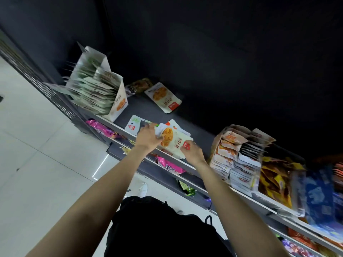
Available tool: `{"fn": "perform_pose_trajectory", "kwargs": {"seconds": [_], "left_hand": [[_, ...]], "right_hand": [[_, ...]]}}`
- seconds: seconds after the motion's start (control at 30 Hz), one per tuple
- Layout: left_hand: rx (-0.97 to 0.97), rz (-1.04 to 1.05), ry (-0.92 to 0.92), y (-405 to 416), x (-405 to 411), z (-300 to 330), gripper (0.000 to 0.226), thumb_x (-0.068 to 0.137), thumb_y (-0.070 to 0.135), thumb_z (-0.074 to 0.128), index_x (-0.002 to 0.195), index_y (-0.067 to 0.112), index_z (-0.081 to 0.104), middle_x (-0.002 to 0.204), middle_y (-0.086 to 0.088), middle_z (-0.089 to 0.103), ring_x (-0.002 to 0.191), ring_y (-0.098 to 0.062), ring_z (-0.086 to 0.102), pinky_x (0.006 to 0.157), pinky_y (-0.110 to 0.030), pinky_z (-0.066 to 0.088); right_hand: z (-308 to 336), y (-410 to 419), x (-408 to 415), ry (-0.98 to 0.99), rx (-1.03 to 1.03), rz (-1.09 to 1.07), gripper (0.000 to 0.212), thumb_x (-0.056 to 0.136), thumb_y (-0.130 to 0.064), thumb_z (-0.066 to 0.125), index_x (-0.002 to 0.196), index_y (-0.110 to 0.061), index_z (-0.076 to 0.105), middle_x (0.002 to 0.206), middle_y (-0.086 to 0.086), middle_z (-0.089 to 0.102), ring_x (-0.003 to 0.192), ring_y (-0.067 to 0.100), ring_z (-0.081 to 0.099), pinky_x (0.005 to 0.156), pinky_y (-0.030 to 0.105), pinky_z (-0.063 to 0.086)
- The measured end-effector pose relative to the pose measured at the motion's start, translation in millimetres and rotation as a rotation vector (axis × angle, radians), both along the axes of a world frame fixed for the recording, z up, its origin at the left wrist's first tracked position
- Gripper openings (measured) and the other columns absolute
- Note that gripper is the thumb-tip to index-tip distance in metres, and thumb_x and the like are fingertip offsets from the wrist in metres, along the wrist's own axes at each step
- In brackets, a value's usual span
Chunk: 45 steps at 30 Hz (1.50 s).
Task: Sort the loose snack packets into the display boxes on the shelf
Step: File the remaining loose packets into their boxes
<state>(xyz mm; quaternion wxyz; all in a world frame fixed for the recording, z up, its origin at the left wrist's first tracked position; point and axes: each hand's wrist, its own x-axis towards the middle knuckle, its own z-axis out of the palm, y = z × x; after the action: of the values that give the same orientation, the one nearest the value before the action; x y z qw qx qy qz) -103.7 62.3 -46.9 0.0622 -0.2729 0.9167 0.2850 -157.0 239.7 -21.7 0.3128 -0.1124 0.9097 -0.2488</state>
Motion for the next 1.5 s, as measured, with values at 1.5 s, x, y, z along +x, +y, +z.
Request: {"fn": "perform_pose_trajectory", "kwargs": {"seconds": [1.5], "left_hand": [[-0.541,-0.503,0.314,-257.2,12.9,89.0,0.033,0.089,0.033,0.058,0.119,0.020,0.063,0.119,-0.002,0.062,0.111,-0.024,0.057,0.108,-0.037,0.029]], "right_hand": [[116.4,-235.8,-12.2,0.862,-0.589,-0.214,0.031,0.086,-0.020,0.068,0.108,0.002,0.067,0.084,0.013,0.073,0.075,0.021,0.069,0.068,0.025,0.053]]}}
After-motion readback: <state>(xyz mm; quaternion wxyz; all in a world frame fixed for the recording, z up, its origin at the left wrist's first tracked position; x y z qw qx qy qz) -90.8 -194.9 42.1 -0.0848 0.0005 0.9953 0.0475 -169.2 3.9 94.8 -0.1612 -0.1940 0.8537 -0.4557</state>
